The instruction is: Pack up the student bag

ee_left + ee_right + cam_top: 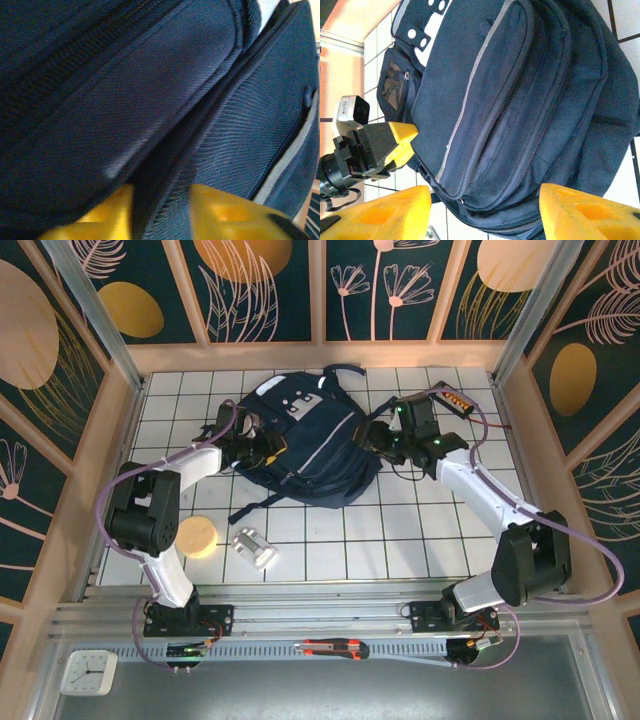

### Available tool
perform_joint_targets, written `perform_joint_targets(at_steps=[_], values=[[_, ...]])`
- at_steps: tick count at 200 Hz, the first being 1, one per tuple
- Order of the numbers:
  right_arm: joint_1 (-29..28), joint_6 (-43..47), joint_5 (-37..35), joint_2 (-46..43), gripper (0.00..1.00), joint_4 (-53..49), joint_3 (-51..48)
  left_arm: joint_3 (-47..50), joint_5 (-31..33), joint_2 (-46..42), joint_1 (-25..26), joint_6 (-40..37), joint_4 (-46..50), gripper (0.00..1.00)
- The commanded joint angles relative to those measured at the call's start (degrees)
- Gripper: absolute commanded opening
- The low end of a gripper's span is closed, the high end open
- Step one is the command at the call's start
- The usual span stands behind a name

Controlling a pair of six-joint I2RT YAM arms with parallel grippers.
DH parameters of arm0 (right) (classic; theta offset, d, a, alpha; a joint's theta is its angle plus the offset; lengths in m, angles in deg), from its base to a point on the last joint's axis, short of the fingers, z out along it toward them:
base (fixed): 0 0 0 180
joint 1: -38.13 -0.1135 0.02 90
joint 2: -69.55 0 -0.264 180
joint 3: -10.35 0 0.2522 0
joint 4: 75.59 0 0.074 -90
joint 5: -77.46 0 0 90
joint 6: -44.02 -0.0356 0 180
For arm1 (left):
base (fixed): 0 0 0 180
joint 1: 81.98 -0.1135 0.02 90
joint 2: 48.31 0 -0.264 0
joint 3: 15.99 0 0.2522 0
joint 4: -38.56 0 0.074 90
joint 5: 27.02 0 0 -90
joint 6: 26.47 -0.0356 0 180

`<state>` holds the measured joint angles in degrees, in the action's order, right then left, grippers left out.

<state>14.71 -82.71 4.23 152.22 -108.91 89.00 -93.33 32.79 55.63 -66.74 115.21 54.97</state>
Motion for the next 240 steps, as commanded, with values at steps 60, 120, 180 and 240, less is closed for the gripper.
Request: perform_joint_targets(at_steps=[60,120,180,240], values=[[-5.2,5.1,-10.0,2.9,0.6,-5.6,10.7,2.8,-5.3,-2.1,0.3,19.9,-21.6,0.03],[-14.6,5.5,-20.9,9.8,0.59,-16.1,20.9,5.7,2.3,-4.0,2.6,37.1,-35.2,0.02],[-17.9,5.6,-18.0,11.0,0.6,-10.8,16.4,5.7,2.6,-4.5,3.7,38.8,-36.4,0.02],[-17.9,2.4,-13.9,12.2,0.63,-5.6,11.7,5.6,1.9,-5.4,3.9,39.1,-35.9,0.02]])
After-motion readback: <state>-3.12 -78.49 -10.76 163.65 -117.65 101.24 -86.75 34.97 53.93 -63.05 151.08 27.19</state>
